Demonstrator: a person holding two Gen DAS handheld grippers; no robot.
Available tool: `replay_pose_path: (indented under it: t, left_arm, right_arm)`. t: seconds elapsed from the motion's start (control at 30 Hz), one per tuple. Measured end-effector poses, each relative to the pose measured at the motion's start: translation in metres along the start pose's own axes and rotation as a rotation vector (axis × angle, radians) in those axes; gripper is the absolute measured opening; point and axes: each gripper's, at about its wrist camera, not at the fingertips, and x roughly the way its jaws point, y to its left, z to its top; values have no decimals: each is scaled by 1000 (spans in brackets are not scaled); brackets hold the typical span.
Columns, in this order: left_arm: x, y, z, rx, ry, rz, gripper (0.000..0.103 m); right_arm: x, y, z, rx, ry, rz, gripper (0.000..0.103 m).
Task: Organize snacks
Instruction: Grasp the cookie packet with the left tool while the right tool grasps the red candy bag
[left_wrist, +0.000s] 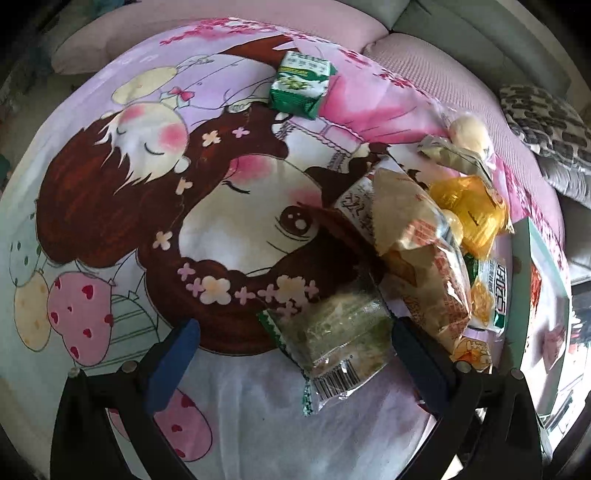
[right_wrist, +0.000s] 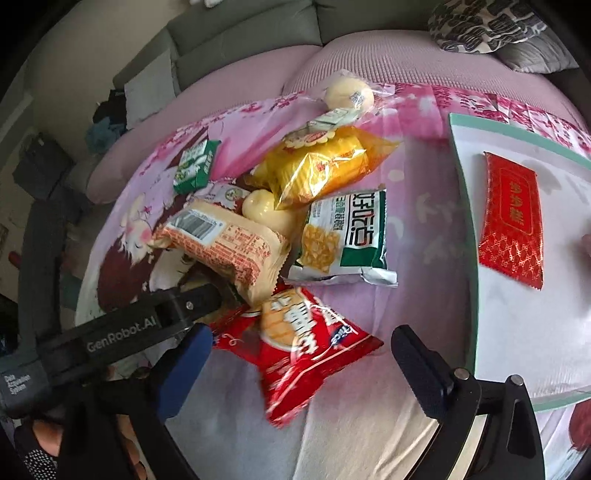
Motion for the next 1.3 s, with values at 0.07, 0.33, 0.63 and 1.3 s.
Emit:
replay_pose_path:
  t: [0.07, 0.33, 0.63, 1.3]
  left_arm:
    - [0, -5, 0, 23, 7, -7, 103]
    - [4, -25, 2, 71, 19, 17, 92]
    - [1, -26, 3, 62, -3, 37, 66]
    - [-21, 30, 8, -66, -40, -58, 54]
  right_arm:
    - [6, 2, -1, -10, 21, -5, 99]
    - [14, 9, -2, -60, 29, -75, 96]
    - [11, 3, 1, -49, 20, -98, 78]
    - [1, -5, 1, 0, 16, -71, 63]
